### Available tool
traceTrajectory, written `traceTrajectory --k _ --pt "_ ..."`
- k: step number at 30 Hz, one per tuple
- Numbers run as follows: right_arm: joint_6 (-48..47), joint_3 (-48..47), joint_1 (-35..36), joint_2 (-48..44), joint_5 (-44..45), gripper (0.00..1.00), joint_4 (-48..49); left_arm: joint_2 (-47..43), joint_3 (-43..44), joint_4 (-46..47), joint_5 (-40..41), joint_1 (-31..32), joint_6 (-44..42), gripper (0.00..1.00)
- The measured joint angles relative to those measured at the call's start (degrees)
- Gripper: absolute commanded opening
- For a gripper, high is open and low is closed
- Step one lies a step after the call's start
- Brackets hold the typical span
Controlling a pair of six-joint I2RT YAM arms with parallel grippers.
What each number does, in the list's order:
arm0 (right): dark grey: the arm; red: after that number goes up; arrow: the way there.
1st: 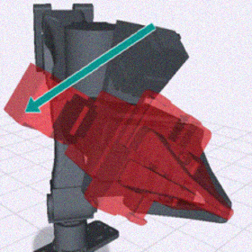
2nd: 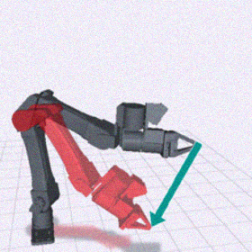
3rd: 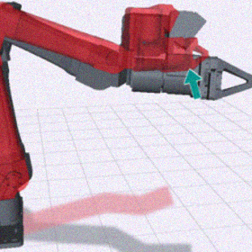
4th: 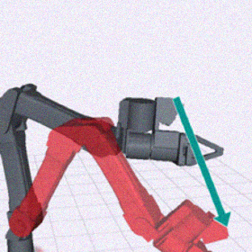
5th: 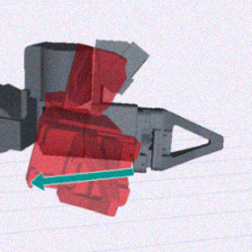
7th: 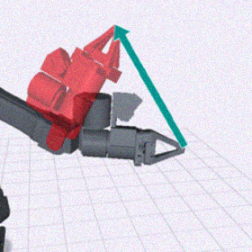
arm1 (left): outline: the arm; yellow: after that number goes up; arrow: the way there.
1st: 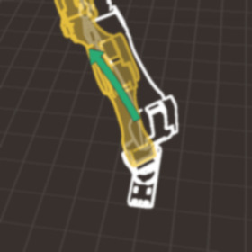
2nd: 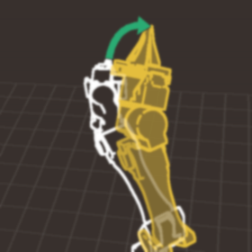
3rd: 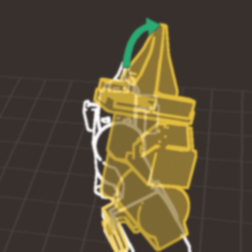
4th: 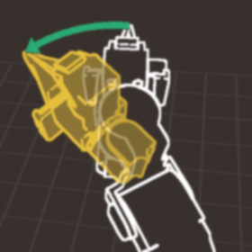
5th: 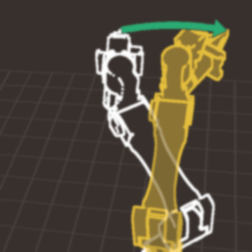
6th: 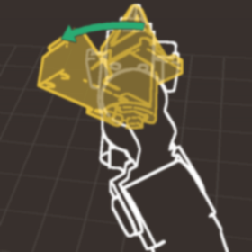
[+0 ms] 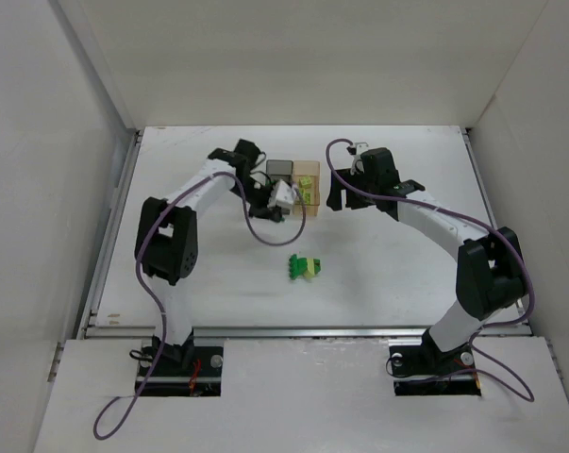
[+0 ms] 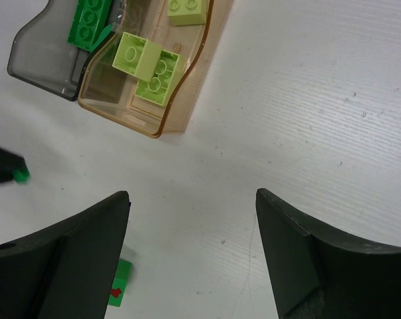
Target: Sort the legos into containers by color
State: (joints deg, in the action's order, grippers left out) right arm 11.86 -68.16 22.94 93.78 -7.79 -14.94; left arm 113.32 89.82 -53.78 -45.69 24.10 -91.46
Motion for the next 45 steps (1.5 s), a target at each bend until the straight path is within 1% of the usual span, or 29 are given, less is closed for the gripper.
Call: traceTrajectory --k 1,2,3,4,5,7,8,10,13,15,16,20,21,22,25,28,33,35,36,37,40,41,42,43,45 --pt "0.1 0.0 0.0 0.0 0.0 0.82 0.0 -0.3 1.7 2.9 -2.9 -1.9 5.3 0.00" --pt "0.2 0.0 0.0 0.0 0.1 0.82 0.0 -1.0 2.7 6.5 -5.2 -3.8 12.5 0.00" --pt "0.5 0.0 0.0 0.0 0.3 0.82 0.0 -1.7 2.8 11.9 -6.9 -4.9 22.2 0.00" --pt "0.8 0.0 0.0 0.0 0.5 0.82 0.0 -3.0 2.3 15.0 -7.0 -6.7 27.4 0.00" --pt "1.2 0.0 0.0 0.0 0.7 0.82 0.0 -4.6 0.8 21.3 -6.1 -7.8 35.2 0.00" --pt "1.9 0.0 0.0 0.0 1.1 0.82 0.0 -7.0 -1.9 32.2 -2.8 -8.7 50.5 0.00" --pt "2.1 0.0 0.0 0.0 1.3 0.82 0.0 -7.5 -2.6 36.1 -1.3 -8.6 56.1 0.00" --pt "2.5 0.0 0.0 0.0 1.4 0.82 0.0 -7.6 -2.6 41.7 2.1 -8.0 64.1 0.00" --pt "2.9 0.0 0.0 0.0 1.4 0.82 0.0 -6.4 -1.9 45.0 5.7 -6.6 70.3 0.00" --pt "3.0 0.0 0.0 0.0 1.6 0.82 0.0 -5.1 -1.0 45.9 7.8 -5.8 72.8 0.04" --pt "3.0 0.0 0.1 0.0 1.7 0.82 -0.1 -4.4 -0.5 46.1 8.9 -5.4 73.7 0.07" --pt "3.1 0.0 0.3 0.0 1.9 0.82 -0.1 -2.1 0.6 46.4 13.0 -4.8 75.8 0.43" --pt "3.1 0.0 0.4 0.0 1.9 0.82 -0.1 -1.7 0.6 46.2 13.7 -4.8 76.1 0.55" --pt "3.1 0.0 0.4 0.0 1.8 0.82 -0.1 -1.6 0.6 46.2 14.4 -4.8 76.4 0.59" --pt "2.8 0.0 0.4 0.0 1.8 0.82 -0.4 -1.7 0.6 46.4 15.4 -5.0 77.0 0.69" --pt "1.8 0.0 0.7 -0.1 1.9 0.82 -1.5 -2.1 0.3 46.7 15.5 -5.1 76.8 0.70" --pt "-1.6 -0.4 2.8 -1.2 2.5 0.82 -5.0 -5.1 -1.4 45.2 14.6 -5.1 73.2 0.62" --pt "-3.3 -0.4 4.4 -2.4 2.3 0.82 -6.8 -7.5 -2.2 43.3 13.2 -5.1 69.3 0.62" --pt "-4.4 -0.2 5.4 -3.2 1.9 0.84 -7.7 -9.0 -2.9 41.6 12.2 -5.2 66.5 0.62" --pt "-5.3 0.1 6.8 -4.3 1.3 0.84 -8.3 -11.1 -4.2 40.1 10.9 -5.2 63.4 0.62" --pt "-7.5 3.6 10.2 -9.0 -3.8 0.92 -8.6 -19.1 -11.3 34.8 6.4 -5.9 54.6 0.59" --pt "-7.5 5.0 11.0 -10.5 -5.6 0.92 -8.7 -22.1 -14.6 33.6 4.9 -6.4 52.5 0.59" --pt "-7.3 6.1 11.4 -11.6 -7.3 0.98 -8.9 -25.1 -17.9 32.5 3.5 -7.2 50.7 0.58" --pt "-6.9 6.8 11.6 -12.1 -8.5 1.00 -9.0 -27.4 -20.7 31.4 2.4 -7.9 49.5 0.58" --pt "-5.7 7.2 11.6 -11.8 -9.7 1.00 -9.0 -32.2 -26.9 30.9 1.7 -9.5 48.9 0.59"
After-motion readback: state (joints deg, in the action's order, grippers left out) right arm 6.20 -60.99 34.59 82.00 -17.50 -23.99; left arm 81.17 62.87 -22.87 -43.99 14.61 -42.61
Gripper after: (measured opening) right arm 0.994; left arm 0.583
